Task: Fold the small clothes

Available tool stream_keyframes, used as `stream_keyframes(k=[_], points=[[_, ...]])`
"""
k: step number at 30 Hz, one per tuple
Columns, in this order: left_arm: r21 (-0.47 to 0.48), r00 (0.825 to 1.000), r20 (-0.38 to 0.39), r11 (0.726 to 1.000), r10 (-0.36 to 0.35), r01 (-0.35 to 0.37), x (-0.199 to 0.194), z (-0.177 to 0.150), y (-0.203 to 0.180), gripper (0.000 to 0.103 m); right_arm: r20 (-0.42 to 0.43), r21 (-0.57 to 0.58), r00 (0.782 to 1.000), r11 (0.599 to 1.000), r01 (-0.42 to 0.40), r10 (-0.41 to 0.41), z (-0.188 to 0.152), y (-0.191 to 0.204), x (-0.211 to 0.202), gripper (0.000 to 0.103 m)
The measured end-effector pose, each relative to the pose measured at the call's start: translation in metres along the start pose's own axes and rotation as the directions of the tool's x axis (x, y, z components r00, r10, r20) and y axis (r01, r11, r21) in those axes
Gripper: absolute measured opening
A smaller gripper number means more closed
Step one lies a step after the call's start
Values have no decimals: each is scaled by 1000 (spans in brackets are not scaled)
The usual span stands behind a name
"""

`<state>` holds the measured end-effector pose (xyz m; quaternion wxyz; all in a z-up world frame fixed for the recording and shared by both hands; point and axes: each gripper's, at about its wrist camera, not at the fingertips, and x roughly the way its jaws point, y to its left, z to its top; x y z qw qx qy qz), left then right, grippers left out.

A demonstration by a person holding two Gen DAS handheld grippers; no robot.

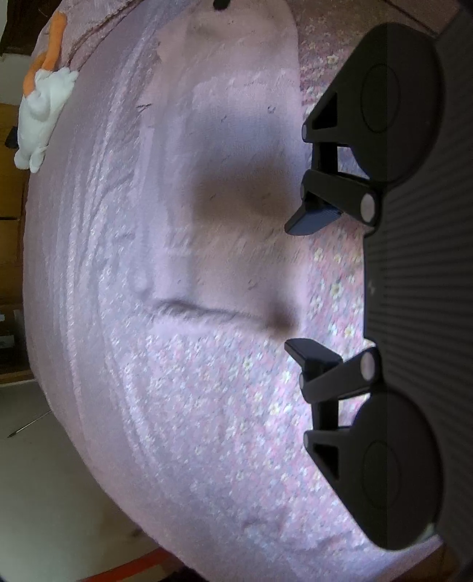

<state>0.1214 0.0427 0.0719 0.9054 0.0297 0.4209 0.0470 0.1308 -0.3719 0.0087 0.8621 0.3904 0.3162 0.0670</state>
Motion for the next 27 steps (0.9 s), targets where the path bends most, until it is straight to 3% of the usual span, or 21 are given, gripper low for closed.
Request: stream_keyframes(k=[10, 21, 27], points=[[-40, 1000, -9, 999, 27, -27, 3, 11, 35, 64, 68, -134, 995, 989, -65, 74, 10, 58, -10, 23], [-104, 999, -17, 993, 49, -51, 7, 12, 72, 64, 8, -371, 990, 920, -127, 140, 4, 150, 8, 22], [-100, 998, -8, 993, 58, -59, 7, 15, 85, 64, -42, -430, 980, 882, -192, 193, -10, 196, 18, 22]])
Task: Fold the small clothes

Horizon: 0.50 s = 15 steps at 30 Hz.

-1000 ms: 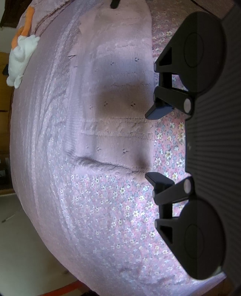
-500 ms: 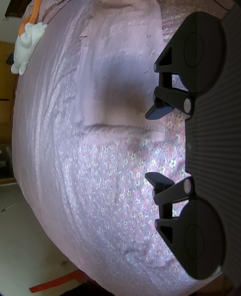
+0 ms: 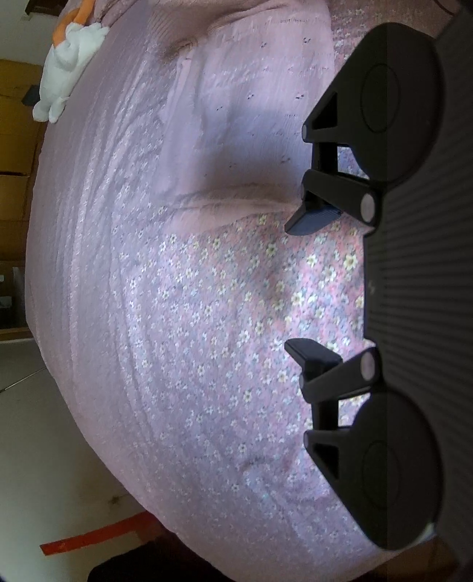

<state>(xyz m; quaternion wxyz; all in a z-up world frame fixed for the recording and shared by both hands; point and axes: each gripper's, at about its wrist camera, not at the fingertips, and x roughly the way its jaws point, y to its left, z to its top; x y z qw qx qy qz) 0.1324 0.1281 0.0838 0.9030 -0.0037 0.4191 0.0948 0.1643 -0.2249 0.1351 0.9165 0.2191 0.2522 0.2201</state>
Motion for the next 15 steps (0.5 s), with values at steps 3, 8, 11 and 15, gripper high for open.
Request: stream_keyframes(k=[3, 8, 11, 15], points=[[-2, 1000, 6, 1000, -2, 2, 0, 3, 4, 64, -22, -11, 999, 999, -40, 40, 0, 22, 11, 21], [18, 999, 29, 1000, 20, -20, 0, 12, 14, 64, -82, -36, 992, 994, -99, 96, -12, 55, 46, 21], [21, 999, 33, 999, 34, -34, 2, 17, 22, 64, -147, -34, 982, 991, -126, 120, -32, 70, 74, 21], [25, 999, 34, 999, 34, -35, 6, 21, 26, 64, -240, -61, 964, 989, -137, 119, -64, 85, 108, 21]])
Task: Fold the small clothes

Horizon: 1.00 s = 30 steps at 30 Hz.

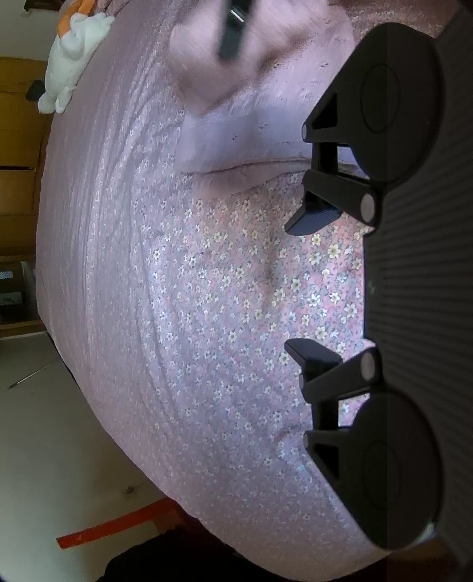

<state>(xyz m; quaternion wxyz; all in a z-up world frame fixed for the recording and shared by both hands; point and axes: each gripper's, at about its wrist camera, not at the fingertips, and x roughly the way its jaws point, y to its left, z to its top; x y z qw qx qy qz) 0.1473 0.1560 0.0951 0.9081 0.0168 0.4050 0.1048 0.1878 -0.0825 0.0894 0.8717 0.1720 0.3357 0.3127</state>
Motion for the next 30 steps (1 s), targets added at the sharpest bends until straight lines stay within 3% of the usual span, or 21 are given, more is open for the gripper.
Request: stream_keyframes(k=[5, 10, 14, 20, 27, 30], points=[[-17, 998, 10, 998, -68, 68, 5, 3, -6, 64, -78, -56, 996, 998, 34, -38, -27, 3, 31, 24], [-12, 986, 37, 986, -164, 164, 7, 9, -25, 64, -62, -38, 998, 999, -17, 15, -27, 9, 17, 73], [-4, 971, 62, 972, -232, 233, 7, 18, -43, 64, -18, -72, 1000, 997, 16, -17, -27, 16, -10, 81], [6, 949, 65, 951, -308, 308, 18, 26, -70, 64, 64, -89, 989, 986, 139, -133, -21, 5, -50, 87], [-14, 940, 42, 940, -339, 340, 56, 25, -95, 64, 126, -37, 954, 960, 278, -271, -26, -25, -79, 92], [-42, 925, 70, 925, -374, 377, 66, 24, -95, 63, 157, 3, 935, 947, 320, -317, -30, -37, -87, 92]])
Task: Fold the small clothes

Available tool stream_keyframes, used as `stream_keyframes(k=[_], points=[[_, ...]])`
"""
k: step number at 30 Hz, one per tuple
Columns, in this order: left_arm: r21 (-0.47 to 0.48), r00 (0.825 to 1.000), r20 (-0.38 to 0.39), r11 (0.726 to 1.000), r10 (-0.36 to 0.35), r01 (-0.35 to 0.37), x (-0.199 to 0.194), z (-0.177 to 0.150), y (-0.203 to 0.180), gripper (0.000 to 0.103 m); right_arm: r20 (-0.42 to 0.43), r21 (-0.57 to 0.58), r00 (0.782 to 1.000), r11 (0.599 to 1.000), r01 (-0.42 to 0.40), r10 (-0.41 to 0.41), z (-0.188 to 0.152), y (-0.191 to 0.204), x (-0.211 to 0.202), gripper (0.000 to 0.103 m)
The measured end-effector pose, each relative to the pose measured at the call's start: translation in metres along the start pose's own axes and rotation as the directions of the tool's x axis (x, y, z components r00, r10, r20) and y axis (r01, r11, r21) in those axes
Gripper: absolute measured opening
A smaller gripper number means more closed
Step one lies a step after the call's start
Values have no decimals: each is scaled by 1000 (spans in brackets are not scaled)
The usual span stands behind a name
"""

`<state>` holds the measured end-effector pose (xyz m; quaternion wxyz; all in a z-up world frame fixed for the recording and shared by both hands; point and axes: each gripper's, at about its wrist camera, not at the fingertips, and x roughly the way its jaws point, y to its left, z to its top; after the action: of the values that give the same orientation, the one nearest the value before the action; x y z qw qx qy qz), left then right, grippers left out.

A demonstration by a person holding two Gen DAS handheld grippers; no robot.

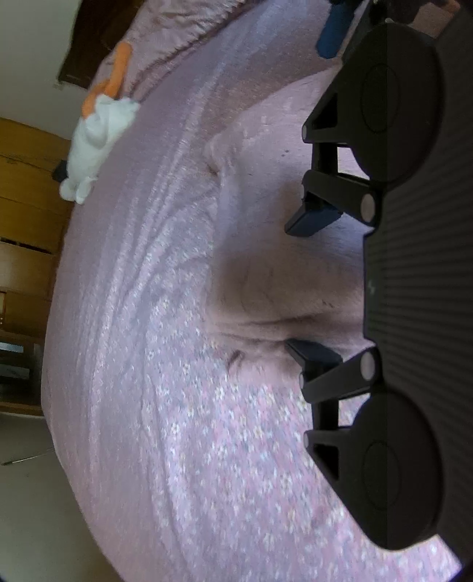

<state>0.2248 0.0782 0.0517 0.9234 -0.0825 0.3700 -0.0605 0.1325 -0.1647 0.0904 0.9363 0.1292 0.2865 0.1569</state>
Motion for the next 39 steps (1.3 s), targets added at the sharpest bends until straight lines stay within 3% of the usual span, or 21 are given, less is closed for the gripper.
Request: stream_keyframes(k=[3, 4, 5, 6, 10, 13, 16, 19, 27, 30, 32, 35, 39], points=[[-44, 1000, 7, 999, -22, 23, 9, -1, 5, 61, -5, 31, 999, 999, 33, -33, -4, -12, 1, 93], [-51, 1000, 12, 998, -27, 28, 11, -2, 6, 53, -13, 40, 999, 998, 39, -38, -6, -15, 4, 93], [-53, 999, 19, 998, -33, 34, 12, -3, 6, 35, -23, 53, 999, 998, 43, -42, -8, -18, 8, 93], [-48, 999, 27, 998, -39, 40, 13, -4, 6, 24, -33, 62, 998, 997, 45, -43, -11, -21, 13, 93], [-21, 998, 62, 999, -30, 31, 2, 3, 7, 19, -121, 93, 992, 995, -37, 48, -21, -21, 28, 91], [-4, 996, 85, 1000, -5, 6, -8, 14, 12, 18, -124, 11, 988, 996, -88, 89, -25, 6, 25, 91], [6, 994, 83, 997, 77, -78, -4, 21, 22, 18, -130, -27, 980, 988, -154, 149, -26, 29, 22, 91], [-26, 999, 20, 999, 47, -46, 7, 19, 39, 21, -141, -71, 981, 987, -143, 132, -29, 40, 27, 91], [-119, 999, -14, 992, 29, -30, -2, 11, 53, 45, -171, -83, 978, 988, -132, 117, -30, 28, 31, 91], [-145, 1000, -20, 989, -19, 16, -18, 5, 55, 49, -139, -93, 985, 989, -116, 102, -27, 22, 22, 91], [-143, 999, -37, 990, -23, 18, -31, -2, 56, 58, -111, -91, 989, 990, -105, 95, -26, 16, 15, 91], [-127, 998, -63, 992, -1, -7, -47, -16, 55, 59, -77, -135, 996, 989, -55, 44, -30, 14, 7, 91], [-159, 997, -77, 987, -24, 11, -64, -35, 56, 59, -90, -218, 995, 976, 20, -41, -44, 16, 9, 91]])
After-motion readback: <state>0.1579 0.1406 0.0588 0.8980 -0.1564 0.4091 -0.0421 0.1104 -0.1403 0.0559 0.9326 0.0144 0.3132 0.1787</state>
